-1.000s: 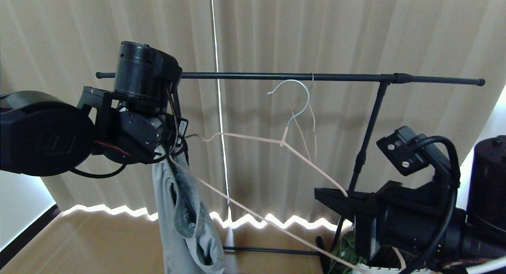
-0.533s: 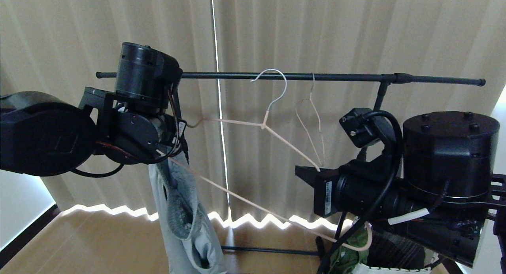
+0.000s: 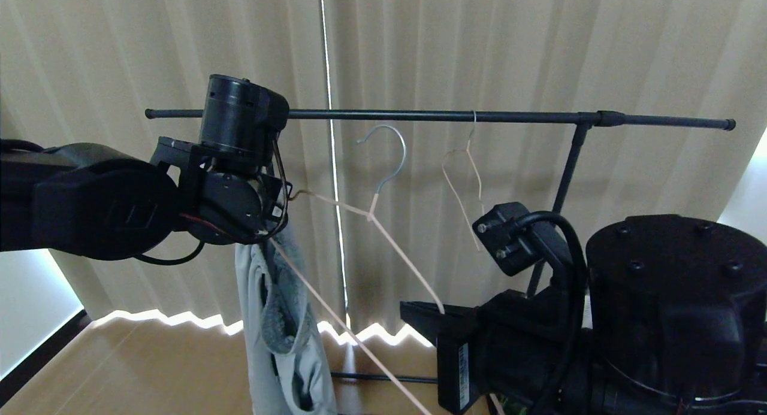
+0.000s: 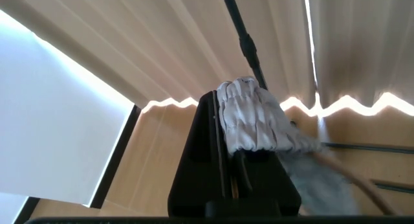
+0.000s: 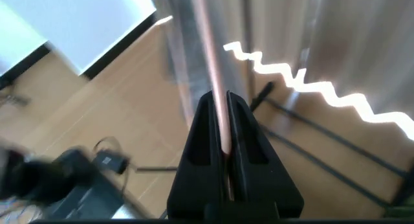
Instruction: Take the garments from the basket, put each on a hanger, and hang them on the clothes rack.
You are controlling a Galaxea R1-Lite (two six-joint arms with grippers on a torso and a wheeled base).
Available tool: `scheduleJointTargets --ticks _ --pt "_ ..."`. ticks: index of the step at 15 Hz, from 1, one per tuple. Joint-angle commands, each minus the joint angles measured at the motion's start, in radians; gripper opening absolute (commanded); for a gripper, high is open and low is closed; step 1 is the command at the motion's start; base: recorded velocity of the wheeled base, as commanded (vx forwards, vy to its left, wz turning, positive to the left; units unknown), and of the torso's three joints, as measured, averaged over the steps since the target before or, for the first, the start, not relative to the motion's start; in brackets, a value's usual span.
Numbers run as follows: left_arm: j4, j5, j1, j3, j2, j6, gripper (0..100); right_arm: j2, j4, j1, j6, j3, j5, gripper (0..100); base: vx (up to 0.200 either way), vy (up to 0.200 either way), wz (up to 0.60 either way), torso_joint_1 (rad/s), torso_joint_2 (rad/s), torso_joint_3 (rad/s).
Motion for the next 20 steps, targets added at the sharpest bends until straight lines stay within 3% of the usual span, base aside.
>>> scheduleJointTargets --ticks 1,6,15,20 --pt "0.0 0.001 -0.004 -0.003 0.011 0.0 0 0.035 0.0 0.007 0.002 0.002 -0.014 0 0.0 0.0 0.0 0.0 0.0 0.0" --pt "0.0 0.007 -0.012 0.002 -0.004 -0.001 0 0.092 -0.012 -0.009 0.003 -0.018 -0.029 0 0.0 0.0 0.0 0.0 0.0 0.0" --pt "0.011 0.016 -0.157 0.073 -0.153 -0.003 0 0.276 -0.015 -0.069 0.005 -0.213 -0.054 0 0.0 0.0 0.0 0.0 0.0 0.0" --pt "0.009 0.015 -0.22 0.086 -0.171 -0.001 0 0.278 -0.015 -0.072 0.003 -0.236 -0.054 0 0.0 0.0 0.0 0.0 0.0 0.0"
